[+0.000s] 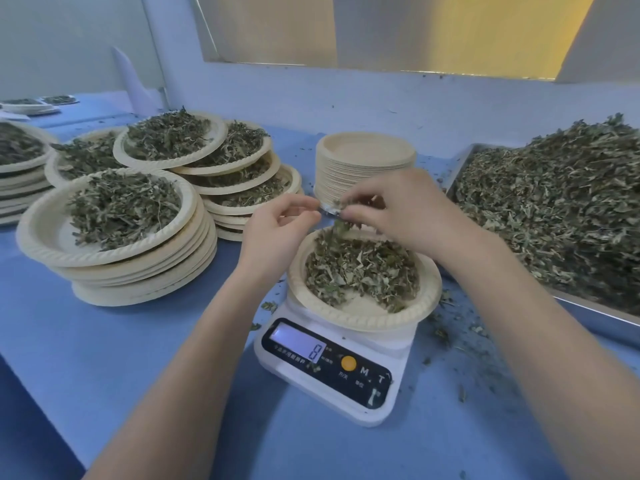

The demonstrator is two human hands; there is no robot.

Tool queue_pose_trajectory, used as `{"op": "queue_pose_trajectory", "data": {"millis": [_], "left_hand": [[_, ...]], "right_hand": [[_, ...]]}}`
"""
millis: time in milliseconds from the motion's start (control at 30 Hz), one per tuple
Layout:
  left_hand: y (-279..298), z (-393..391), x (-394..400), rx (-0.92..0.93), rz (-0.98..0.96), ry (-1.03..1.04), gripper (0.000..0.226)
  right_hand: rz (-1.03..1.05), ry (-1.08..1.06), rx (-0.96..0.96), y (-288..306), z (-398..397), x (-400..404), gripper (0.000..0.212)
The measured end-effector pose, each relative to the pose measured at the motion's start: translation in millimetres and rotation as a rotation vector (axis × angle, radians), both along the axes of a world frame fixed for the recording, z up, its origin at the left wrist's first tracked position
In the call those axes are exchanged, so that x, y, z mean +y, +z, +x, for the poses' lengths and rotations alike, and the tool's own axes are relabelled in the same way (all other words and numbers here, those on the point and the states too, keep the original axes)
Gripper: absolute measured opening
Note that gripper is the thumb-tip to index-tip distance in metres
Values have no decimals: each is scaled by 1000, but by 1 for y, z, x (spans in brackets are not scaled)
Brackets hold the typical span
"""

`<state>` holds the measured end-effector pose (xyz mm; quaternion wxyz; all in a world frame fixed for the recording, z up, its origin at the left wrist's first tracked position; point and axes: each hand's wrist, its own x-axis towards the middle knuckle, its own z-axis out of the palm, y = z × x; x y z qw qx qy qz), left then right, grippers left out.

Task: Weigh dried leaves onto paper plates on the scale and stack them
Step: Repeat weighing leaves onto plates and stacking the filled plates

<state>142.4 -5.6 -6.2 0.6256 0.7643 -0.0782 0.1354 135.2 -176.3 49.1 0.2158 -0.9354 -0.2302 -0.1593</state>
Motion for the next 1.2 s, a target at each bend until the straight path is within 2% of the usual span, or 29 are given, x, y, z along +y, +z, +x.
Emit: {"op": "queue_pose_trajectory", "data": {"millis": [100,267,533,833,933,1033,1133,1200], "left_hand": [[-1,1,0,-9,-21,-10,13],[0,0,0,-9,-20,-29,13],[1,-2,-1,-10,8,-35,19],[4,-8,-4,-5,5,-73,20],[4,-7,-4,-7,19,-67,20],[2,-5,-4,-9,47,-58,22],[1,-5,-4,-8,54,-60,24],[1,-5,-5,-8,57,-59,24]], "right_hand": [[145,-33,-45,9,-3,-7,16],[244,-36,-27,12,-4,-12,13],[295,-34,10,10,-2,-15,10],[247,-44,48,8,0,-17,9],[142,-147,14,12,4,-32,15],[-78,-339,8,12,8,-52,19],[-336,-508,132,9,11,-67,23],[-396,-526,251,7,10,-68,38]]}}
